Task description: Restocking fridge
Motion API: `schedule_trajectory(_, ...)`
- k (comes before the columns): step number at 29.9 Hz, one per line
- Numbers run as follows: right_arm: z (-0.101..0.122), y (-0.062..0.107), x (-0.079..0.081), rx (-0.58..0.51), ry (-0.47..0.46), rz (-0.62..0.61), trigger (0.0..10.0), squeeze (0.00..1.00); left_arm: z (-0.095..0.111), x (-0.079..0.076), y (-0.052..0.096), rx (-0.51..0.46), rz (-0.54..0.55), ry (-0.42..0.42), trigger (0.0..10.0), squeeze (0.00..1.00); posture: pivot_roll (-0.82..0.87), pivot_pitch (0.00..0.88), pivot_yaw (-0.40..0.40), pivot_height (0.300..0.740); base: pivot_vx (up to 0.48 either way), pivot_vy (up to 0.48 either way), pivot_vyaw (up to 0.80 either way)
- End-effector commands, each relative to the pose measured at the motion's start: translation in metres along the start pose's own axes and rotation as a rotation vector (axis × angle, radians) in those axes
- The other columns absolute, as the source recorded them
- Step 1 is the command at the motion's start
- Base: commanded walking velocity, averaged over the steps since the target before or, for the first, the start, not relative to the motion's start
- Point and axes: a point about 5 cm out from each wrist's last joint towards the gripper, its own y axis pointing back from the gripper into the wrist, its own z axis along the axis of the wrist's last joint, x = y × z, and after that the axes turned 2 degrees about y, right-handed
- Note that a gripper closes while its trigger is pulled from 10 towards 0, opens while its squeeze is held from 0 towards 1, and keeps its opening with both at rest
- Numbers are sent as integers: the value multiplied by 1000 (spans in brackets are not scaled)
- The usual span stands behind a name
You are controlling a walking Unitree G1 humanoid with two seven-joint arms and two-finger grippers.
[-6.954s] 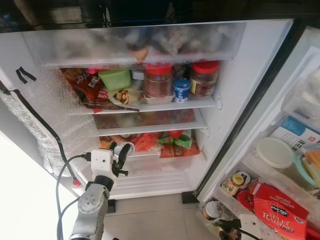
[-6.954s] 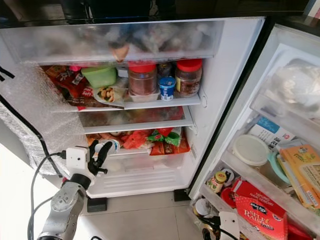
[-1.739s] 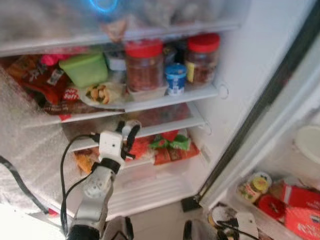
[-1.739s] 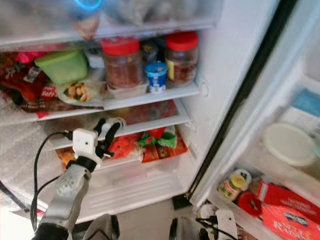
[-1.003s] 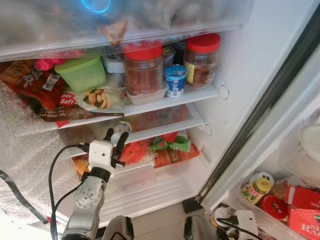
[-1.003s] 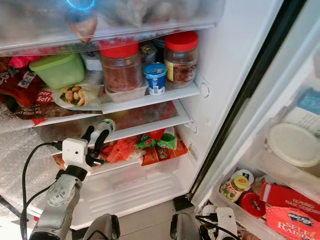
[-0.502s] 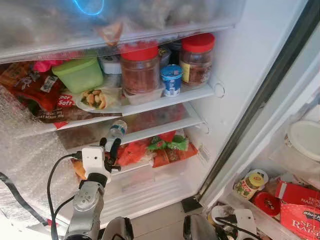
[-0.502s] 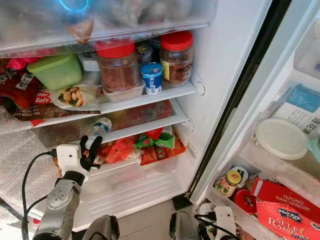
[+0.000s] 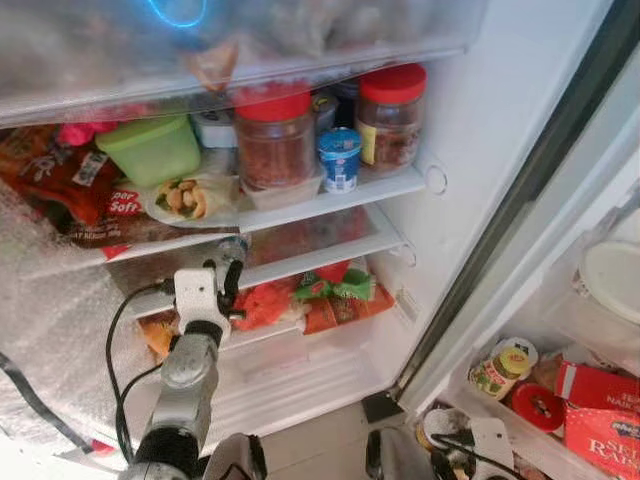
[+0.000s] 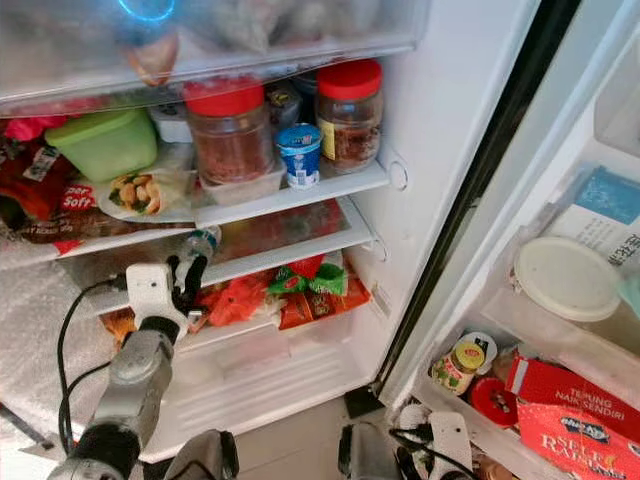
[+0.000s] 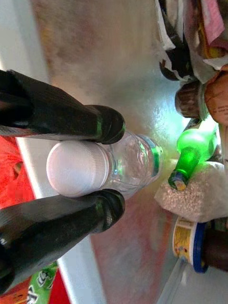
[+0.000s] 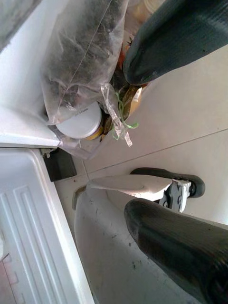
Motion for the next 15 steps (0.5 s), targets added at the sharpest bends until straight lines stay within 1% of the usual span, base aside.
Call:
schedule_trajectory(1, -9, 1, 1, 39, -10, 11, 10000, 0, -28, 7, 11, 140, 34, -2, 10000, 0, 13, 109, -11, 628, 0, 0, 0)
schedule_trajectory(3, -8, 1, 2, 38, -9, 11, 10000, 0, -28, 8, 6, 152, 65, 20, 10000, 0, 12, 109, -10, 628, 0, 0, 0)
schedule_trajectory(4, -8, 1, 2, 38, -9, 11, 10000, 0, -28, 8, 6, 152, 65, 20, 10000, 0, 12, 109, -10, 628, 0, 0, 0)
schedule_trajectory(5, -8, 1, 2, 37, -9, 12, 10000, 0, -29, 11, 3, 161, 109, 60, 10000, 0, 9, 108, -9, 628, 0, 0, 0)
schedule_trajectory(7, -8, 1, 2, 36, -9, 12, 10000, 0, -28, 13, 2, 152, 124, 89, 10000, 0, 9, 108, -9, 628, 0, 0, 0)
schedule_trajectory(11, -7, 1, 2, 35, -8, 11, 10000, 0, -27, 13, 2, 130, 130, 97, 10000, 0, 13, 110, -10, 628, 0, 0, 0)
schedule_trajectory(15, -8, 1, 2, 35, -5, 12, 10000, 0, -33, 15, 6, 142, 140, 97, 10000, 0, 10, 110, -10, 628, 0, 0, 0)
